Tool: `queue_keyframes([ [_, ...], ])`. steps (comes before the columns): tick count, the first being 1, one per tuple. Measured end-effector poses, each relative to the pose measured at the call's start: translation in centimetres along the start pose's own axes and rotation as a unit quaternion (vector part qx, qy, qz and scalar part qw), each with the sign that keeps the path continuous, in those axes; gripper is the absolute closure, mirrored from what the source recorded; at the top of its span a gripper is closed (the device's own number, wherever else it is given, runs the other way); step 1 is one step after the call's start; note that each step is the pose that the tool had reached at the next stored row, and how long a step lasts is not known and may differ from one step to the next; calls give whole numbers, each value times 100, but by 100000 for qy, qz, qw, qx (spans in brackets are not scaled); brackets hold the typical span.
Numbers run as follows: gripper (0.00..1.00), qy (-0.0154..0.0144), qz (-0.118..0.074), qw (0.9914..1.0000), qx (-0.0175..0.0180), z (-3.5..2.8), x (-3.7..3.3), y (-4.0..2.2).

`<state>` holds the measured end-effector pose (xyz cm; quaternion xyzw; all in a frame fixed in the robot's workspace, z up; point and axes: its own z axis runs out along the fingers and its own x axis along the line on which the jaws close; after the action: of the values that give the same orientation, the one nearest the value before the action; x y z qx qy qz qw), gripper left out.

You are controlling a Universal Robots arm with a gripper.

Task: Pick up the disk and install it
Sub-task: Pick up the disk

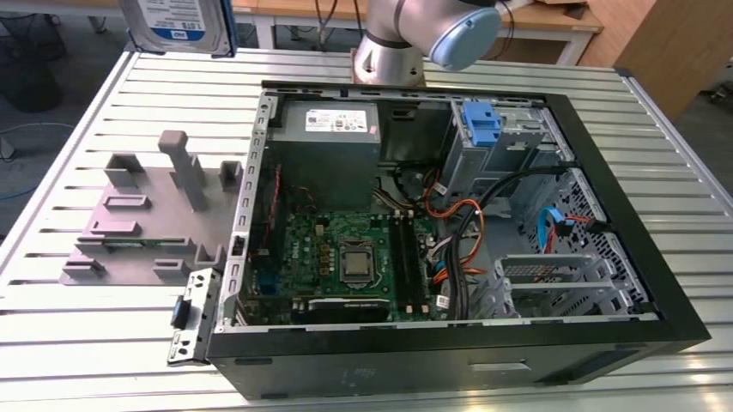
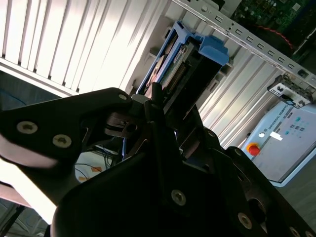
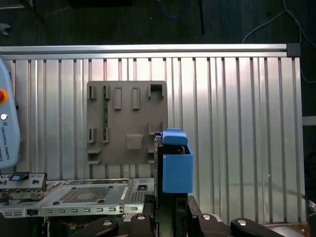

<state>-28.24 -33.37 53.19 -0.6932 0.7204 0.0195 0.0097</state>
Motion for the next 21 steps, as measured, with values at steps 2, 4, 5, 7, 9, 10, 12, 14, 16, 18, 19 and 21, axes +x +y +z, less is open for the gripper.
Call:
queue_keyframes([
  [2, 65, 2, -2, 100000, 0, 0, -3, -72],
  [4, 65, 0, 0, 100000, -1, 1, -6, -145],
  [5, 65, 1, 4, 100000, -2, 1, -7, -185],
  [7, 65, 2, 2, 100000, -1, 2, -10, -261],
  [9, 65, 5, -3, 100000, -6, 2, -13, -337],
  [10, 65, 0, 1, 100000, -2, 3, -14, -374],
  [12, 65, -1, 4, 100000, 1, 4, -17, -454],
  [14, 65, 2, -5, 100000, -5, 4, -20, -533],
  [16, 65, 4, 6, 100000, -6, 4, -23, -607],
  [18, 65, -2, -5, 100000, 1, 6, -26, -685],
  [19, 65, 0, -3, 100000, 0, 6, -27, -721],
  [21, 65, -1, 7, 100000, 0, 7, -31, -797],
])
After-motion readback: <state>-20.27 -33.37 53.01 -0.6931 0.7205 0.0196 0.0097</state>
